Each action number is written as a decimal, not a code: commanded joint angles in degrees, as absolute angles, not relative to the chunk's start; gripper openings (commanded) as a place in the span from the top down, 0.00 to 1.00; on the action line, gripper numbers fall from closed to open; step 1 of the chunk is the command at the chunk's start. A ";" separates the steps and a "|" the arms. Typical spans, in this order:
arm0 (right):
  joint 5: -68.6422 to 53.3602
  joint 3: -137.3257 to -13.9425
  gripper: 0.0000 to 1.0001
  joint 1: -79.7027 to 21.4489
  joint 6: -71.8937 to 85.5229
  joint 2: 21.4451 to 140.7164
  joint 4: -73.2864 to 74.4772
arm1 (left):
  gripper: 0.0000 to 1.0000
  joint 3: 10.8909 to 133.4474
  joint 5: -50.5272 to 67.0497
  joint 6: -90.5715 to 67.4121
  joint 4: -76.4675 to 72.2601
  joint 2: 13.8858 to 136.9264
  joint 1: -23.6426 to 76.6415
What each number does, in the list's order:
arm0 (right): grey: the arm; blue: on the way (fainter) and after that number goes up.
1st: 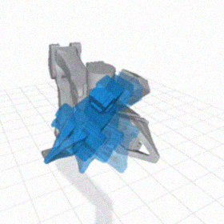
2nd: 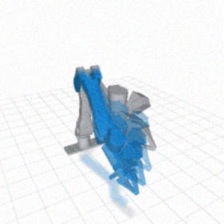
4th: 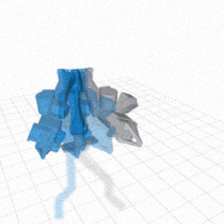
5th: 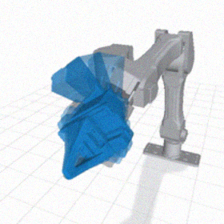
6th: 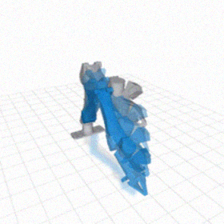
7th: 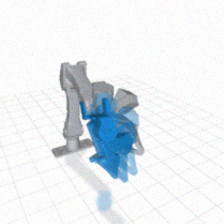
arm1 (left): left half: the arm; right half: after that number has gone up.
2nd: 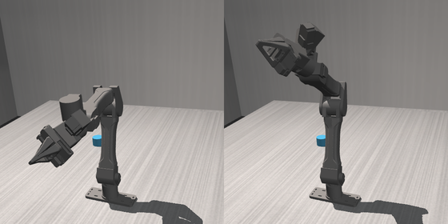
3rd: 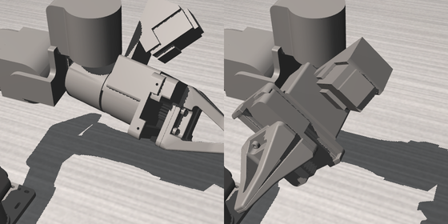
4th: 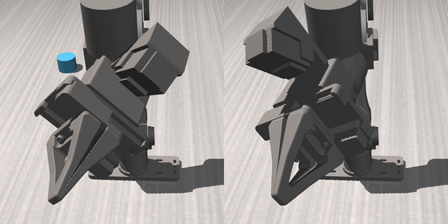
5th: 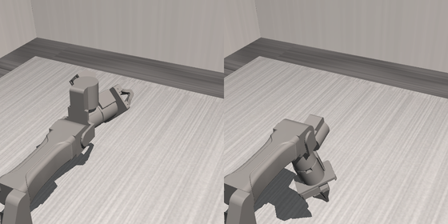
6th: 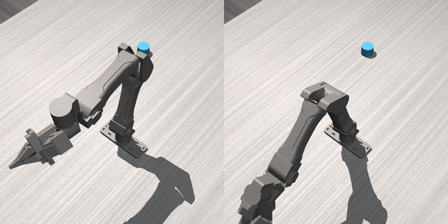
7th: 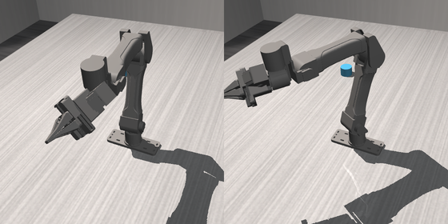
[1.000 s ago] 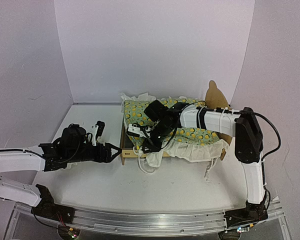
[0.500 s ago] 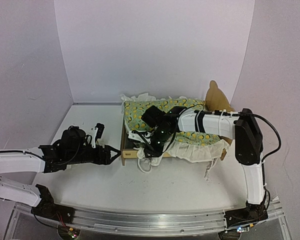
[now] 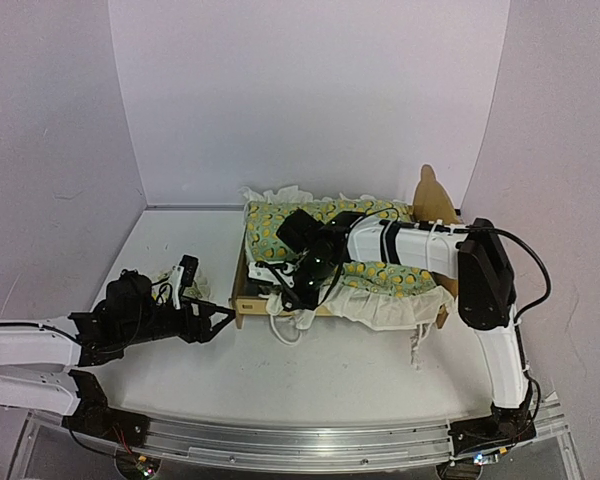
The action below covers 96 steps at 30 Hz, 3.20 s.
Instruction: Set up the pet bed
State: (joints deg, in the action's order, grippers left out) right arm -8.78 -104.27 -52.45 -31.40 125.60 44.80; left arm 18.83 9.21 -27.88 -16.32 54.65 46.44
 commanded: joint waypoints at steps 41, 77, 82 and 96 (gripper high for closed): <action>-19.82 -117.50 1.00 -50.36 -28.77 115.00 49.05 | 0.62 13.47 -9.36 -10.65 -96.17 109.83 58.29; -20.14 -116.94 1.00 -50.40 -28.92 116.52 50.16 | 1.00 30.78 -15.99 -4.16 -80.78 114.76 54.61; -18.05 -114.01 1.00 -50.42 -30.57 117.31 49.63 | 1.00 25.60 -5.12 -16.08 -67.42 106.74 56.15; -11.60 -111.23 0.79 -50.40 -34.25 122.11 43.25 | 1.00 23.24 5.45 -25.84 -58.54 100.71 56.10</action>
State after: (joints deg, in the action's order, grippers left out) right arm -13.28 -107.39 -50.54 -35.31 123.66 51.81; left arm 25.39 4.47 -22.61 -59.27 105.12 55.99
